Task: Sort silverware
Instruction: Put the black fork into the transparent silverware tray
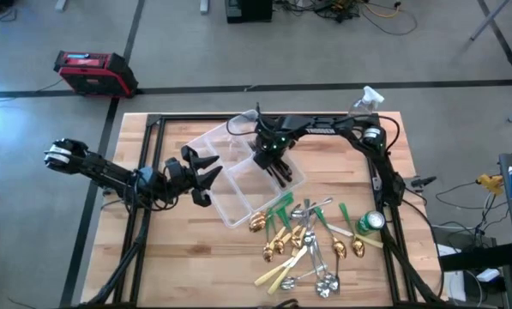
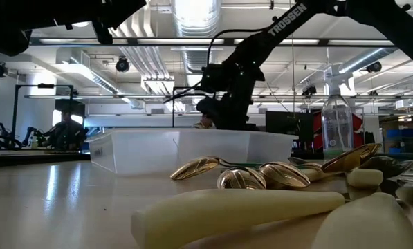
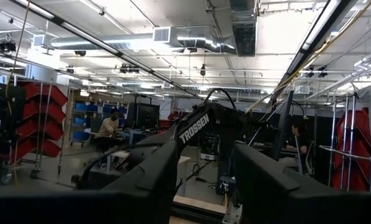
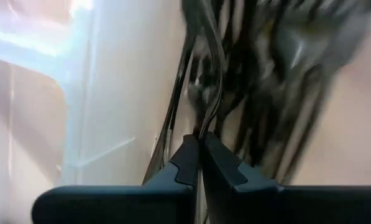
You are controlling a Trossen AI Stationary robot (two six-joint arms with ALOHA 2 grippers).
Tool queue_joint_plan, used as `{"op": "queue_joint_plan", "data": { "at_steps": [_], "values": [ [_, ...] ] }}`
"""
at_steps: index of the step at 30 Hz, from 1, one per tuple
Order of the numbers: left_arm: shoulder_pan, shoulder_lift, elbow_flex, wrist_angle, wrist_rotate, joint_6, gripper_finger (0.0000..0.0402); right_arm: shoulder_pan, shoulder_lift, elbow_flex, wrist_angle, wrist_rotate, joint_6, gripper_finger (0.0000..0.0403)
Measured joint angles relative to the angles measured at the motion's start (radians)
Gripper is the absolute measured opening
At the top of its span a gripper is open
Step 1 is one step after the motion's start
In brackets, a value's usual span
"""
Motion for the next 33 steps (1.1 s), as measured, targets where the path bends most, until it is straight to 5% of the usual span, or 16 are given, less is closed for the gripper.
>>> {"op": "queue_joint_plan", "data": {
  "at_steps": [15,26,33],
  "values": [
    [0.000,0.000,0.000,-0.001,-0.006,0.008,0.0121,-0.062,-0.013,0.002,0.016,0.060,-0.006,0.0006],
    [0.000,0.000,0.000,-0.009,-0.010,0.008,0.0120,-0.062,-0.013,0.002,0.020,0.080,-0.019,0.0131],
    [0.000,-0.001,0.000,-0.034,-0.011,0.020,0.0123,-0.053,-0.071,0.000,0.002,0.094,-0.070,0.0148]
  ]
}}
